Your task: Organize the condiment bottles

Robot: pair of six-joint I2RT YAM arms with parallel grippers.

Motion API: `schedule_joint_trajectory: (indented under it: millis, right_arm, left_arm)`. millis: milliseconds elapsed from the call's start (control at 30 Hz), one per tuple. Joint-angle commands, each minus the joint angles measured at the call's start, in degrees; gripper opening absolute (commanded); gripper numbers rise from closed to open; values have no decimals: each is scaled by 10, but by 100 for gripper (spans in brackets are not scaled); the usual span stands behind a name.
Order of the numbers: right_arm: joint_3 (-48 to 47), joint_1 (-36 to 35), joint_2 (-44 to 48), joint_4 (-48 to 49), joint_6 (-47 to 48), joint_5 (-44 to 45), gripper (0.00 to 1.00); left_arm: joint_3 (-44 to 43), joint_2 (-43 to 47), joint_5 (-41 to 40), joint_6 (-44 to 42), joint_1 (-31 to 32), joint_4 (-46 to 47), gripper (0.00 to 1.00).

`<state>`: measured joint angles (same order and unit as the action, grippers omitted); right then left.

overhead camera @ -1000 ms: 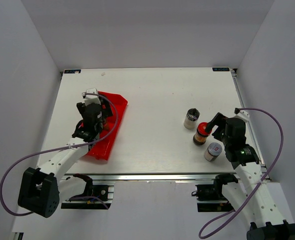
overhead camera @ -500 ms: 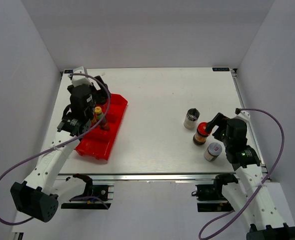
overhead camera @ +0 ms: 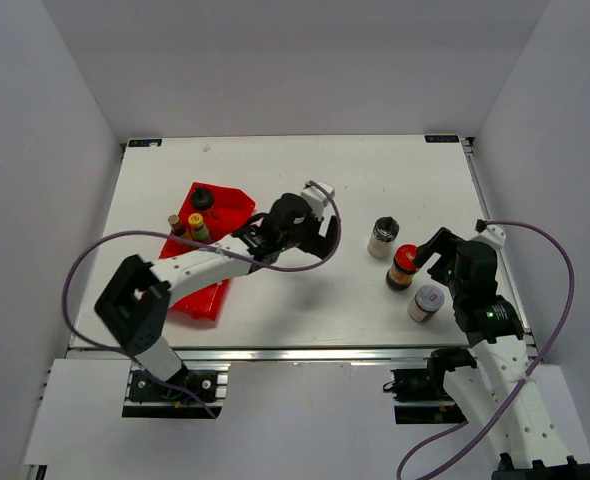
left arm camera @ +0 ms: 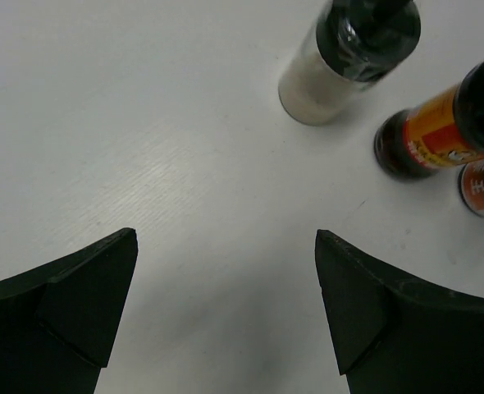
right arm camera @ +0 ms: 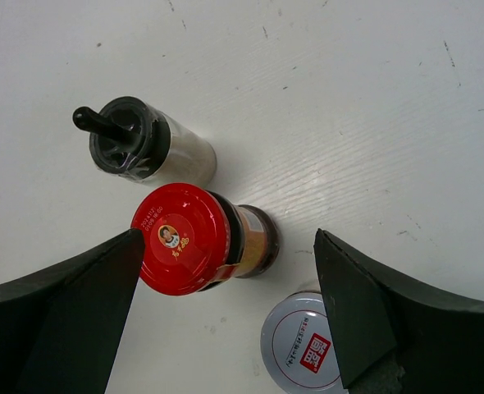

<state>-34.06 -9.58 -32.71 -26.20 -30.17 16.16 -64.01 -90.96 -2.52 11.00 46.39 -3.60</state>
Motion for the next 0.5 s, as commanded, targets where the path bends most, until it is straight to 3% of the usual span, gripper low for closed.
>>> schedule_joint_trajectory:
  millis: [0,467]
  right_arm:
    - [-22,1,5,0,-9,12,89]
    - [-29,1,7,-3,-9,5,89]
  left_arm:
    - [-47,-47,52,-29,17,55,98]
    - [-127,-234,35,-52,63,185,98]
